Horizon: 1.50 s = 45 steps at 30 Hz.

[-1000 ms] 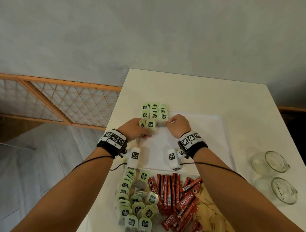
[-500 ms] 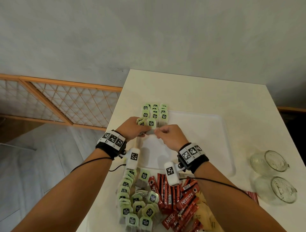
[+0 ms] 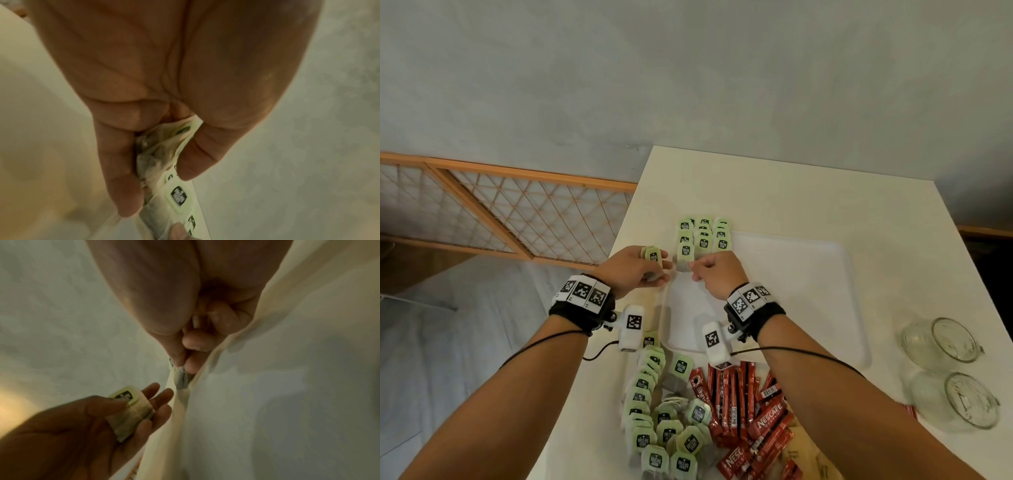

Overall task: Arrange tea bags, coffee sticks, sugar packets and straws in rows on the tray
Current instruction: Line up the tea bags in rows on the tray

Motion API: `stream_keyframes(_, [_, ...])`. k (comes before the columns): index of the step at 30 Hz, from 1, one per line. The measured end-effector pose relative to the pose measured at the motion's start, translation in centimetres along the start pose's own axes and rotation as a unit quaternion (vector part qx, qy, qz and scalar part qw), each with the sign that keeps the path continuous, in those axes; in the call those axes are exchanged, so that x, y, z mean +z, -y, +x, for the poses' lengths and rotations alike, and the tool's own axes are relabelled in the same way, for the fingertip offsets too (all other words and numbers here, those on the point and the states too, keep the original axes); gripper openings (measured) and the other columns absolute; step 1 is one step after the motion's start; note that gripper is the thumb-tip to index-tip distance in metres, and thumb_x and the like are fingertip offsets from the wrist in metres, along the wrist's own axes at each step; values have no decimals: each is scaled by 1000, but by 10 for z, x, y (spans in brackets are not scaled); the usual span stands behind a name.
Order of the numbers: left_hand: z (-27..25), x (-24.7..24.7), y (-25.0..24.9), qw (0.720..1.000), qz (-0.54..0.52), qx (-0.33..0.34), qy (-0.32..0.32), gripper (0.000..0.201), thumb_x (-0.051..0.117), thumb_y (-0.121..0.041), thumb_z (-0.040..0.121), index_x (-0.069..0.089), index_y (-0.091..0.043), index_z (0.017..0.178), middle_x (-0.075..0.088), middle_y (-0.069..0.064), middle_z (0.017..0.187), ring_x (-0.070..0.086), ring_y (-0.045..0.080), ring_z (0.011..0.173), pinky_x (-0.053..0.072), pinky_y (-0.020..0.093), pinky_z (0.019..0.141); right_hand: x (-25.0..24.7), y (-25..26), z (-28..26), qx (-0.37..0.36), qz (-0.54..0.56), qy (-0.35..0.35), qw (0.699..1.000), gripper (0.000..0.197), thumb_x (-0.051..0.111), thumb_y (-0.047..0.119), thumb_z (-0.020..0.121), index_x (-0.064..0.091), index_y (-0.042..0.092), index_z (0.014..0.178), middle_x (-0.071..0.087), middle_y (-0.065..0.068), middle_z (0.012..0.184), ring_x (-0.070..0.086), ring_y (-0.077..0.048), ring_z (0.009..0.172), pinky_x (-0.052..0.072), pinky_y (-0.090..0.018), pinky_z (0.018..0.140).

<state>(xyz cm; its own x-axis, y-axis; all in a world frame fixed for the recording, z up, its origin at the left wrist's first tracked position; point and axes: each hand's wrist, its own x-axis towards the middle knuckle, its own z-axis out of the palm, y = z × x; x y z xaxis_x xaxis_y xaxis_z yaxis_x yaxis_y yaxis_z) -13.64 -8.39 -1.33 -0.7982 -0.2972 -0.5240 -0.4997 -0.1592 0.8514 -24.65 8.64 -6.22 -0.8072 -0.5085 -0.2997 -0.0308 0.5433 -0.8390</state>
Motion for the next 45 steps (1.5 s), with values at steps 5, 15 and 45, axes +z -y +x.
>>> stream_keyframes(5, [-6, -11, 1, 999, 11, -3, 33, 38, 45, 19, 91, 56, 4, 125, 65, 20, 115, 69, 32, 93, 60, 36, 82, 9, 7, 5, 9, -34, -10, 999, 38, 67, 30, 95, 74, 13, 61, 69, 8, 56, 56, -9, 47, 51, -23, 61])
stream_keyframes(15, [-5, -6, 4, 994, 80, 38, 65, 22, 51, -3, 102, 66, 4, 116, 71, 24, 113, 74, 20, 90, 61, 26, 76, 14, 5, 1, -24, -59, -29, 998, 52, 72, 41, 90, 57, 4, 56, 66, -18, 62, 51, -14, 46, 53, -33, 60])
stream_keyframes(45, [6, 16, 10, 999, 16, 10, 32, 29, 54, 14, 90, 70, 4, 112, 73, 16, 113, 70, 23, 91, 61, 29, 82, -26, -1, -11, 20, -17, 13, 1000, 25, 60, 18, 98, 71, 18, 75, 75, 0, 75, 59, -13, 54, 50, -25, 59])
